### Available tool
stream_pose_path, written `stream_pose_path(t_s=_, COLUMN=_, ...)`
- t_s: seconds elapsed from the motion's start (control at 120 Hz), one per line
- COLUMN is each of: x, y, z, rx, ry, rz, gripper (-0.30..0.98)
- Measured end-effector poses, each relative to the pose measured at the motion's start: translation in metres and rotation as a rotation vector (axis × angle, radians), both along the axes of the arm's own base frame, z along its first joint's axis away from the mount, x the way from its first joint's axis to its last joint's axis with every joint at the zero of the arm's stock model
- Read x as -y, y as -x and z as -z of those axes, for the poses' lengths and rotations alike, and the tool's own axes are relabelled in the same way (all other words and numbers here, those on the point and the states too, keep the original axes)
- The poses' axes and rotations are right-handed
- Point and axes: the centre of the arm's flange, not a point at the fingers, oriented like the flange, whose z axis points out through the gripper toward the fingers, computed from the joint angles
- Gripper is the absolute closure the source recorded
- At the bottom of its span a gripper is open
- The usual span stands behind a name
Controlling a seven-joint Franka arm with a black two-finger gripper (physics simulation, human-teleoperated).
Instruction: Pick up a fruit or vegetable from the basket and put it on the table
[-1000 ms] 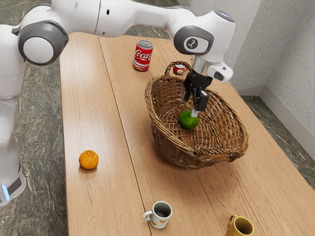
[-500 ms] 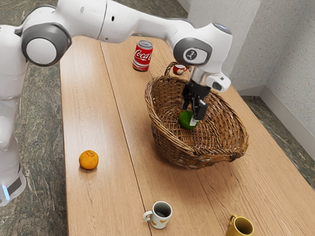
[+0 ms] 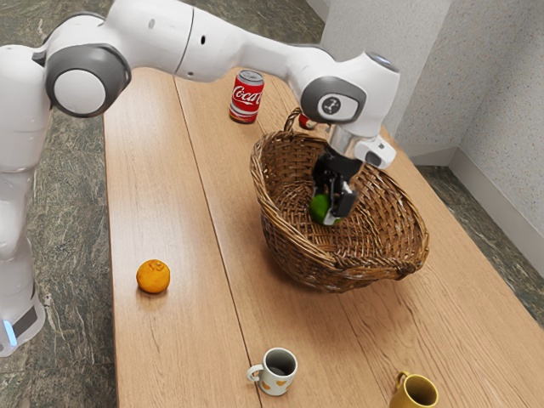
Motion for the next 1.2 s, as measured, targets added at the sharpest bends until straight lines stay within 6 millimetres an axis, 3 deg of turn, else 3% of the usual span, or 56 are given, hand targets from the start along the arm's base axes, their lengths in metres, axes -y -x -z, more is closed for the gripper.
stream_pose_path(t_s=0.083, x=0.001, y=0.004, z=-0.015, rx=0.02, ry=0.003, rz=-0.001, gripper=0.33)
stream_pose_path(t_s=0.217, x=0.004, y=0.026, z=-0.064, rx=0.079, ry=-0.001, rz=0.006, gripper=0.39)
stream_pose_path(t_s=0.367, x=0.002, y=0.104, z=-0.131, rx=0.153, ry=-0.019, rz=0.008, gripper=0.4)
stream_pose_path(t_s=0.45, x=-0.021, y=0.126, z=-0.151, rx=0.171, ry=-0.027, rz=-0.03, gripper=0.39)
stream_pose_path(t_s=0.592, x=-0.095, y=0.139, z=-0.154, rx=0.146, ry=-0.031, rz=-0.161, gripper=0.4)
stream_pose_path(t_s=0.742, x=-0.143, y=0.159, z=-0.143, rx=0.104, ry=-0.039, rz=-0.241, gripper=0.4)
stream_pose_path(t_s=0.958, x=-0.183, y=0.167, z=-0.131, rx=0.065, ry=-0.051, rz=-0.31, gripper=0.4)
stream_pose_path(t_s=1.167, x=-0.197, y=0.168, z=-0.125, rx=0.048, ry=-0.066, rz=-0.331, gripper=0.4)
stream_pose_path(t_s=1.2, x=-0.197, y=0.168, z=-0.125, rx=0.046, ry=-0.066, rz=-0.33, gripper=0.35)
